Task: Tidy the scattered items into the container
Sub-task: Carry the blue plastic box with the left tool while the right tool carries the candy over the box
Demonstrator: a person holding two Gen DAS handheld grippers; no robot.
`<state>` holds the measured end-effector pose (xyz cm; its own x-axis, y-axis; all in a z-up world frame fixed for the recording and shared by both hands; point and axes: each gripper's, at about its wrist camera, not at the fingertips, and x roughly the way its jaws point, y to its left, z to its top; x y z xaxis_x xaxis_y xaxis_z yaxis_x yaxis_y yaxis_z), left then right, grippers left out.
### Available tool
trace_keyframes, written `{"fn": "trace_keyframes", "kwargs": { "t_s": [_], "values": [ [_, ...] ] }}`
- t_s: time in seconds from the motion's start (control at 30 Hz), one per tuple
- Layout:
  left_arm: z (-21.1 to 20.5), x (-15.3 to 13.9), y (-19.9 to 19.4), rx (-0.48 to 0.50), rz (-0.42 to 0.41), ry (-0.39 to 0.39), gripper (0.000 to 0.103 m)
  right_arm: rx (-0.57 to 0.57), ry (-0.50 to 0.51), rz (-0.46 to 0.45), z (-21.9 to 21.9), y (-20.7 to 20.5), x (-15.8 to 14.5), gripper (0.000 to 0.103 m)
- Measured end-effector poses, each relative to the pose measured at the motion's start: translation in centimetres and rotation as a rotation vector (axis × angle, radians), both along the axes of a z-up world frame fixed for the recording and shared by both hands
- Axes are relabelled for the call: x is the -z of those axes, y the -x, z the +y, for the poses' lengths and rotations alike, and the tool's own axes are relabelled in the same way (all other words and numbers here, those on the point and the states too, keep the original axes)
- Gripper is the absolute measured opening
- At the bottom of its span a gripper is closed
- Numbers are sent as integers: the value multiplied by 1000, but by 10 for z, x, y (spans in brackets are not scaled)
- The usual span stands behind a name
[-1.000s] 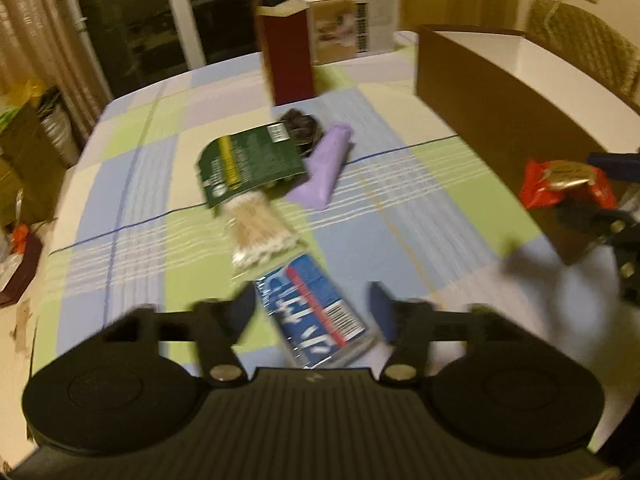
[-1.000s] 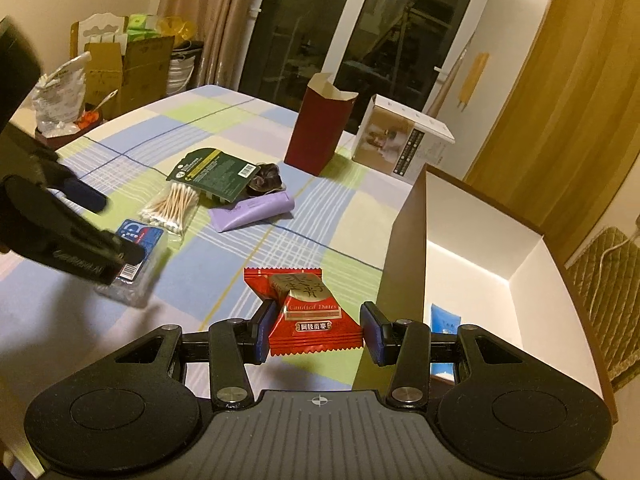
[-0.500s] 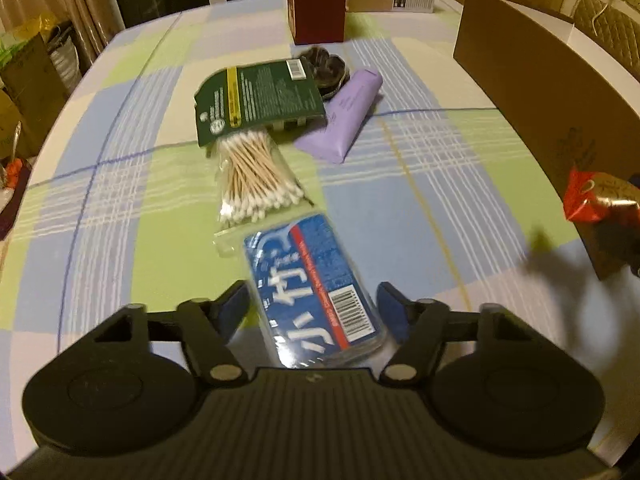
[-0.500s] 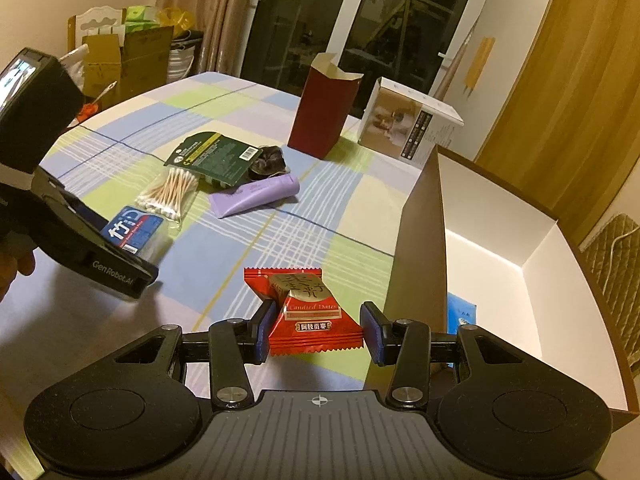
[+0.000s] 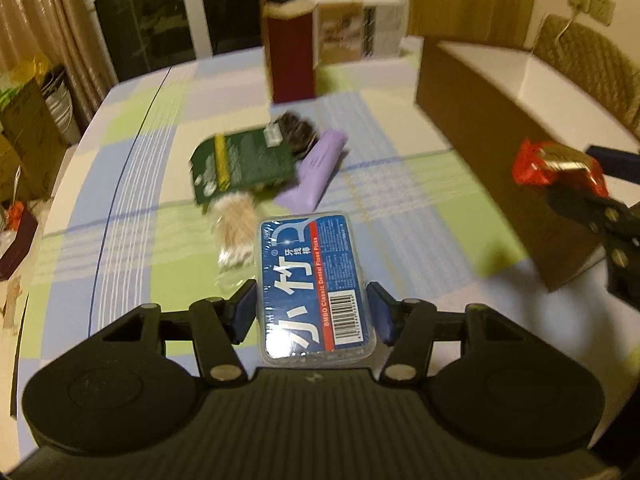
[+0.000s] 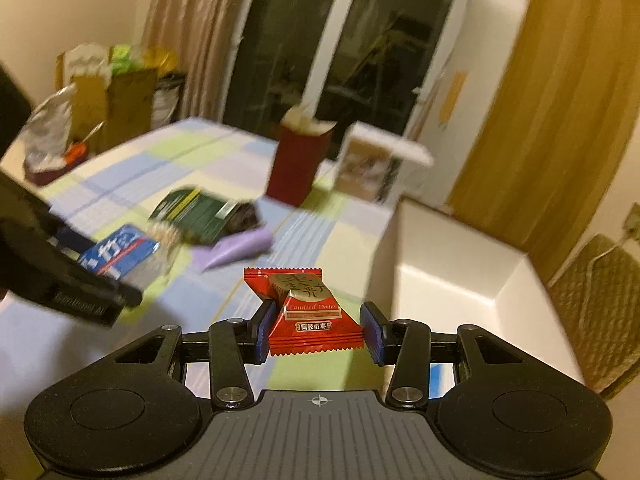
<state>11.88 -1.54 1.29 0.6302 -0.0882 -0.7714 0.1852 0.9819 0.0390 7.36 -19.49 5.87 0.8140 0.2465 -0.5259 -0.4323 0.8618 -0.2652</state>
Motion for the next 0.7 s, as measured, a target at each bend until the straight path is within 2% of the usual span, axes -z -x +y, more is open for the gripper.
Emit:
{"fn": "trace_keyframes", "kwargs": {
  "t_s": [0.27, 0.4, 0.5, 0.7],
  "values": [
    [-59, -58, -1, 131, -111, 58, 53, 184, -19, -69, -77, -28, -36, 48],
    [-100, -83, -7, 205, -157, 98, 53, 318, -116, -6, -117, -52, -38, 48],
    [-131, -95, -14, 262, -174, 110, 53, 375, -155, 8, -130, -60, -35, 48],
    [-181, -96, -32, 361, -168, 84, 54, 439, -210, 64, -153, -71, -21, 48]
  ]
}}
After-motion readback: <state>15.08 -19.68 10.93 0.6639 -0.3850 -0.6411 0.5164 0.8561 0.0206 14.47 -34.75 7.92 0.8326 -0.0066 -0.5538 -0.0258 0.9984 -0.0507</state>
